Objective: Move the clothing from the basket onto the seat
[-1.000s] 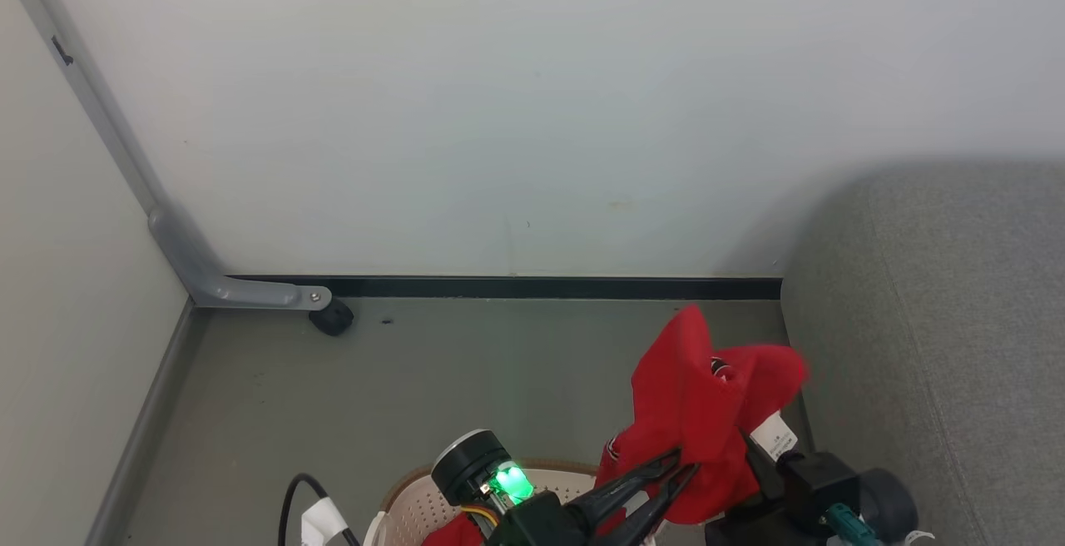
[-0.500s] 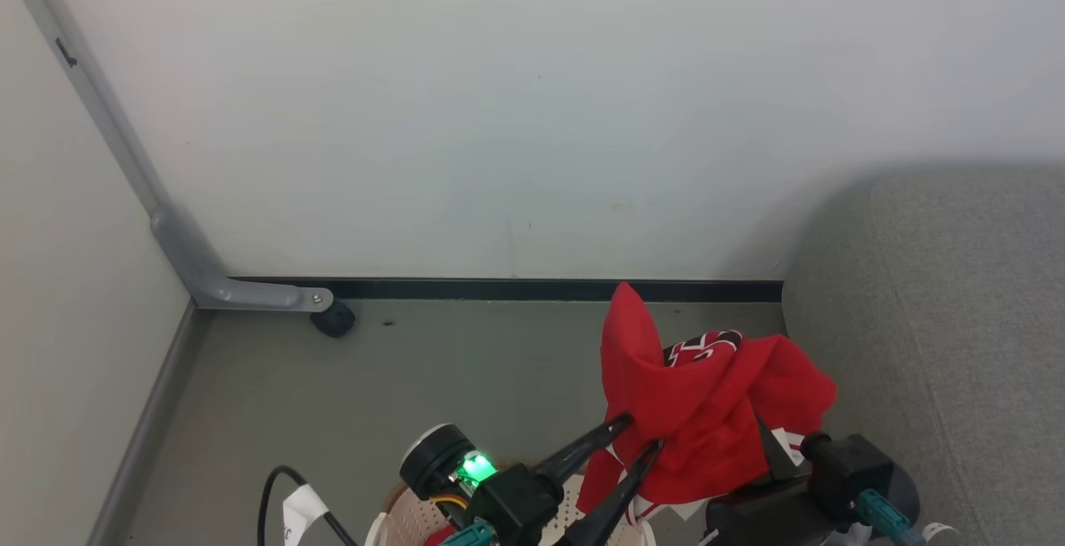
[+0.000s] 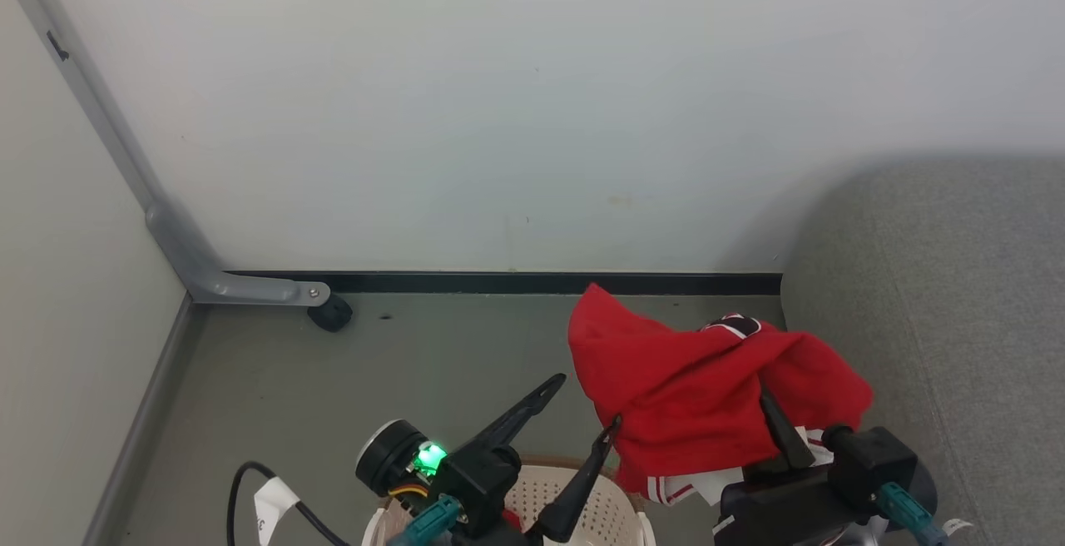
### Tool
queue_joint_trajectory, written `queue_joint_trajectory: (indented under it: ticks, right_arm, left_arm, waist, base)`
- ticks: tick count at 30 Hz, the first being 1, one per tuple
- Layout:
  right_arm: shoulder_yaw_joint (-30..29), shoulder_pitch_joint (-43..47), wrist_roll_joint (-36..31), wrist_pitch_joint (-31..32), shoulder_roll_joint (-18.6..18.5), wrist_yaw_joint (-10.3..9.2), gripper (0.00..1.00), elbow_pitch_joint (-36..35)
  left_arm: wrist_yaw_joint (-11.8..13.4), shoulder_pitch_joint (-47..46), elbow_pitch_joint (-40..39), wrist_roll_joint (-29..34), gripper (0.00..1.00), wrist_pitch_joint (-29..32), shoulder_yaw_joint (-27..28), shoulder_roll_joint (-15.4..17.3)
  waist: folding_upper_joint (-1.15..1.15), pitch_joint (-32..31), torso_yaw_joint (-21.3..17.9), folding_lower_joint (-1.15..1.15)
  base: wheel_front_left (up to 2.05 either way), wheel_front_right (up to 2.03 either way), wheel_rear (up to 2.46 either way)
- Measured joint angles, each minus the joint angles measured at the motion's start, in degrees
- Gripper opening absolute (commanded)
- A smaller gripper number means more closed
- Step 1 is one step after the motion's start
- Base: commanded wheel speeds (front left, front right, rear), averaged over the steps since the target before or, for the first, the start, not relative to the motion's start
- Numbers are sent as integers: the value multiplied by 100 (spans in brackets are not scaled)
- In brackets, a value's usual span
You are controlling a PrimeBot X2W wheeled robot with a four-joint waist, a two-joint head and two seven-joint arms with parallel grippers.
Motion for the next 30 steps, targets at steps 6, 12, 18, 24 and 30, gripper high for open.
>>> queue_joint_trajectory:
  ticks: [6,12,18,24,30]
  right_arm:
    - [-176,-1,-9,0,1,0,0,-98]
    - [-402,-1,-66,-1,-87,43,0,-208]
    - [-616,34,-121,-1,-280,44,0,-331]
    - [-1145,126,-123,-1,-641,40,0,-441]
    - [-1800,125,-107,-1,-1136,-10,0,-467]
  left_arm:
    - [216,22,243,-11,100,0,204,41]
    - [467,52,463,-52,100,-1,447,68]
    - [666,147,671,-115,100,-10,727,185]
    - [753,299,724,-186,100,-19,936,240]
    - [758,373,677,-188,100,-44,993,203]
  waist:
    - [0,5,5,0]
    - [0,-10,23,0]
    - [0,7,33,0]
    - [0,132,14,-1]
    - [1,329,-20,-1]
  base:
    - [0,0,0]
    - [0,0,0]
    - [0,0,0]
    - [0,0,0]
    - [0,0,0]
